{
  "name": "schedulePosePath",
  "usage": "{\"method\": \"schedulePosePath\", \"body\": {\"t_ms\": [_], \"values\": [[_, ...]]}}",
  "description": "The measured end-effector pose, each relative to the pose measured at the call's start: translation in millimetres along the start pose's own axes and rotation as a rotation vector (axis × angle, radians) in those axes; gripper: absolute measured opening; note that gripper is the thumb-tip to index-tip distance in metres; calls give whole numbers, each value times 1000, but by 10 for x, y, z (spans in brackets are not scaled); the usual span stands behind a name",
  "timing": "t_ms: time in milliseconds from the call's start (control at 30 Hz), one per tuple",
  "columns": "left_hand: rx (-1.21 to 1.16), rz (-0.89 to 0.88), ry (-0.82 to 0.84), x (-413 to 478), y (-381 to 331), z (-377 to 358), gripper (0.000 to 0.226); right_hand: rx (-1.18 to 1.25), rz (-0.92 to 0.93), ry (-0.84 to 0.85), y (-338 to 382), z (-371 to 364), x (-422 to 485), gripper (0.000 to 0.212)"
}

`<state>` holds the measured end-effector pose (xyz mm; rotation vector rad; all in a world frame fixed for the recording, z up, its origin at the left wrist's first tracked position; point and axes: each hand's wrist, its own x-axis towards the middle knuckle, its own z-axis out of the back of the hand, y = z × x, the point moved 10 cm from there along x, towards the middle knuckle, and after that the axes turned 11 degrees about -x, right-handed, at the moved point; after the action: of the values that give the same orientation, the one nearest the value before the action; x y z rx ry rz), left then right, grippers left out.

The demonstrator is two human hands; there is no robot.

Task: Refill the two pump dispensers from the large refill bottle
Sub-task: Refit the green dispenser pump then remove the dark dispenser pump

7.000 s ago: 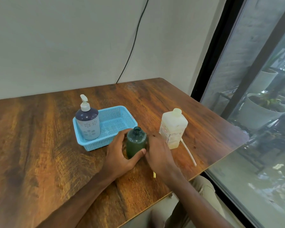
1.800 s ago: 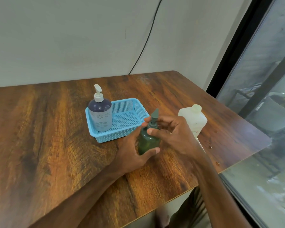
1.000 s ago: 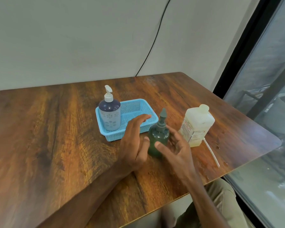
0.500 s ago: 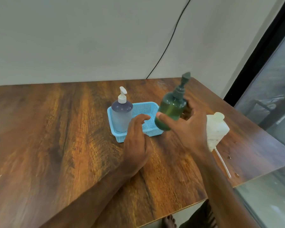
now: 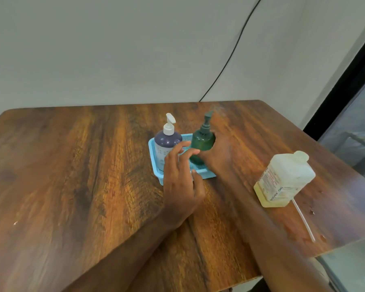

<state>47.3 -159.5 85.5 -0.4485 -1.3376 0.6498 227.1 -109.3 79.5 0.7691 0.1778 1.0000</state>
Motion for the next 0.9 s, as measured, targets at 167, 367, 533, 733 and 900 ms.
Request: {"method": "schedulePosePath", "body": {"t_ms": [167,367,533,733,900], "values": [[21,-74,-56,66,-40,92,54,8,3,49,10,19,-90,73],[51,-111,-110,222,114,296,58,-2,89,-196,346,478,-633,90],[-90,126,-346,251,532,592,50,83,254,-44,750,188,-797,80],[-292,434,-376,153,934,551,45,65,230,163,797,-395,-506,81],[-295,414,-335,143,1010,499,52,121,265,30,844,-26,-508,74]]}}
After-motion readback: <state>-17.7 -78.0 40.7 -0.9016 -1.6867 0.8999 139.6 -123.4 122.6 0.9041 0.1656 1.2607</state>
